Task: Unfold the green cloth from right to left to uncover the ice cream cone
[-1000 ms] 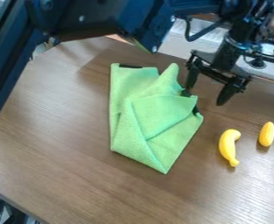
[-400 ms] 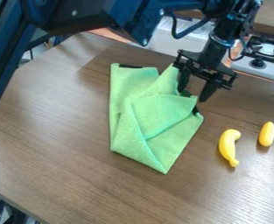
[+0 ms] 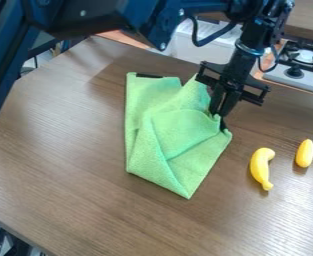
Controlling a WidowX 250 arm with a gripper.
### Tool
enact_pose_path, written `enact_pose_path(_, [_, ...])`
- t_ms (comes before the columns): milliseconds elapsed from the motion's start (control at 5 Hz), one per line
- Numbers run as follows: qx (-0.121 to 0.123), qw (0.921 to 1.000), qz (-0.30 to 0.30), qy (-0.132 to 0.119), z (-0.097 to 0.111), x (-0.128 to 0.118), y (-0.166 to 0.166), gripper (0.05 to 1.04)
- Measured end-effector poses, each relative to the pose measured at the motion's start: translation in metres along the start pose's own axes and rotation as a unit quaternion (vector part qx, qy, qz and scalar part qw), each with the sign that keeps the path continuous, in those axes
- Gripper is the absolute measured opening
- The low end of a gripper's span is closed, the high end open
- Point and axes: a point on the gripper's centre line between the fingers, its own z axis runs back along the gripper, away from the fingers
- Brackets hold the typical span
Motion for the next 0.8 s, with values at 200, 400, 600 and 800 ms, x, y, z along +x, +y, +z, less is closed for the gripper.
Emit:
enact_pose_path(200, [-0.006, 0.9999, 0.005, 0.011, -0.003, 0.0, 0.007, 0.05])
enact_pose_path(400, [-0.015, 0.9998, 0.007, 0.01, 0.003, -0.001, 0.01, 0.049])
enact_pose_path(600, [-0.051, 0.9983, 0.028, -0.003, 0.027, 0.003, 0.028, 0.049])
enact_pose_path(800, [-0.087, 0.9947, 0.053, -0.011, 0.044, 0.002, 0.053, 0.049])
